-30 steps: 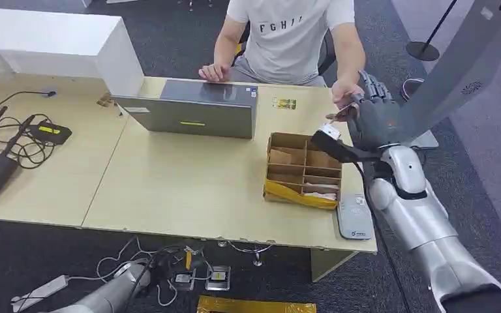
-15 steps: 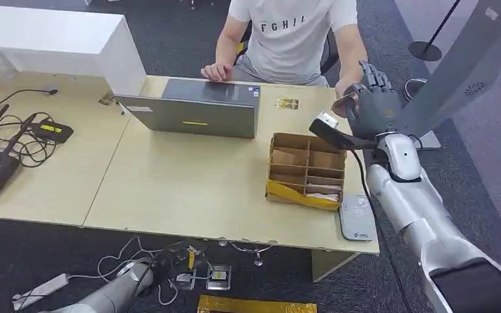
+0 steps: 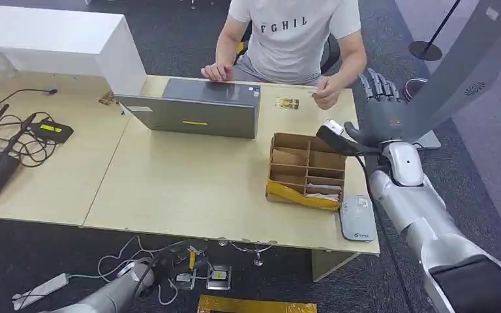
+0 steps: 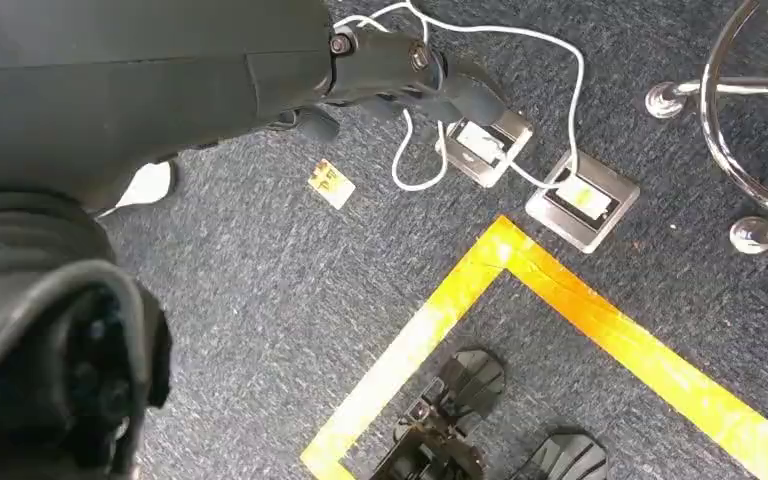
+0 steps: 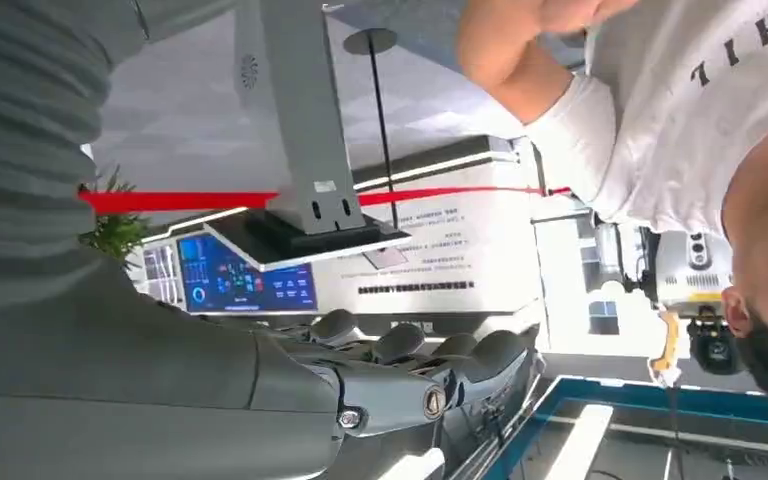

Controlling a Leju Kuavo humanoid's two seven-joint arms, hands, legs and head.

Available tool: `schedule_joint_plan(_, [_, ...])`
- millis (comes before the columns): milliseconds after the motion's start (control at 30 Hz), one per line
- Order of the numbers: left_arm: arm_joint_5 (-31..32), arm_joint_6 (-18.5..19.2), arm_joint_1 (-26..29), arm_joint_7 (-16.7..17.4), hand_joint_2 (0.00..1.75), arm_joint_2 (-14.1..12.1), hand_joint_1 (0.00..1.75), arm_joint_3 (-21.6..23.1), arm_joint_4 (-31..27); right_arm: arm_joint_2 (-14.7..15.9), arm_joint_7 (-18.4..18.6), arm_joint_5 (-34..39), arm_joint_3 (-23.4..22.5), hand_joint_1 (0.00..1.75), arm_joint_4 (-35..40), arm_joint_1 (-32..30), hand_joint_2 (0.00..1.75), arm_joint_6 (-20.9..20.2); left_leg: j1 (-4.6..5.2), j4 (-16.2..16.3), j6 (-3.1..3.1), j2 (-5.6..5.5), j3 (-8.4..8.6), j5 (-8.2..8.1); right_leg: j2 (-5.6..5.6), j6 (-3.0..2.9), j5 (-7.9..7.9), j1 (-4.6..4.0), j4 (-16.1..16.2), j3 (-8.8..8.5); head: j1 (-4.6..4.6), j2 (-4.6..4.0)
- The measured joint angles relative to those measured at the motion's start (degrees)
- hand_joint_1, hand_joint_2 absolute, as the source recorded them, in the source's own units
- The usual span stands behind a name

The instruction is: Pass the card to the sensor for recognition and then transmit it.

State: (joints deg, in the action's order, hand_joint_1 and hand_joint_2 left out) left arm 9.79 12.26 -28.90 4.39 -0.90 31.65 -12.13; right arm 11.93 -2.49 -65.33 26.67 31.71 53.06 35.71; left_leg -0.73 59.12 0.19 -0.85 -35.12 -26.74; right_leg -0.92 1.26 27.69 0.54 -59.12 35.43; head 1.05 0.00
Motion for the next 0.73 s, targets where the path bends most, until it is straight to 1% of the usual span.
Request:
schedule_joint_plan(167, [0.00,-0.20,0.00,0.00,0.00,0.02,0.00,-0.02,0.00,0.11,0.88,-0.39,0.07,0.00,-0.83,0.35,1.75,0.04,0.00,0.00,0.00,0.00,-0.01,0.00,0.00,0.00,0.00,0.00,0.00,0.02,0.00,0.00])
schedule_joint_plan(267, [0.18,-0.02,0.00,0.15,0.00,0.02,0.00,-0.07,0.00,0.83,1.09,0.87,-0.09,0.00,-1.44,1.14,1.75,0.30,0.02,0.02,0.00,0.00,-0.01,0.00,0.00,0.00,0.00,0.01,0.02,0.06,0.00,0.00])
schedule_joint_plan(333, [0.30,0.44,-0.01,0.74,0.00,0.13,0.00,-0.11,0.00,2.33,0.37,1.20,-0.55,0.00,-2.18,1.74,1.75,1.49,0.04,0.03,0.00,-0.03,-0.01,0.00,-0.04,0.00,0.00,0.02,0.03,0.03,0.00,0.00])
schedule_joint_plan(400, [0.37,0.44,-0.04,1.18,0.00,0.39,0.00,-0.22,0.00,4.05,-0.79,1.88,-1.09,0.00,-2.89,2.20,1.75,1.88,0.04,0.03,0.01,-0.05,-0.01,-0.01,-0.06,0.00,0.00,0.04,0.04,-0.02,0.02,0.00])
schedule_joint_plan(467, [0.37,0.44,-0.03,1.22,0.00,0.48,0.00,-0.28,0.00,5.23,-1.16,2.03,-1.55,0.00,-3.50,2.42,1.75,2.03,0.05,0.03,0.02,-0.01,-0.03,-0.01,0.01,0.03,-0.02,0.05,0.04,-0.01,0.02,0.00])
schedule_joint_plan(633, [0.37,0.22,-0.05,1.36,0.00,0.70,0.00,-0.48,0.02,7.35,-0.11,3.52,-2.91,0.00,-4.98,2.84,1.75,2.56,0.09,0.04,0.02,-0.01,-0.05,-0.01,-0.02,0.06,-0.04,0.09,0.05,0.07,-0.02,0.00])
schedule_joint_plan(667, [0.37,0.11,-0.04,1.36,0.00,0.92,0.00,-0.57,0.02,8.13,-0.24,3.87,-3.34,0.00,-5.33,3.11,1.75,2.56,0.09,0.06,0.05,-0.07,-0.07,0.01,-0.08,0.06,-0.04,0.09,0.07,0.11,0.00,0.00])
schedule_joint_plan(733, [0.37,-0.18,0.07,1.36,0.00,1.07,0.00,-0.83,0.02,10.72,-0.70,4.37,-4.33,0.00,-6.27,4.26,1.75,2.34,0.11,0.08,0.11,-0.18,-0.24,0.05,-0.22,0.07,-0.05,0.10,0.05,0.20,-0.02,0.00])
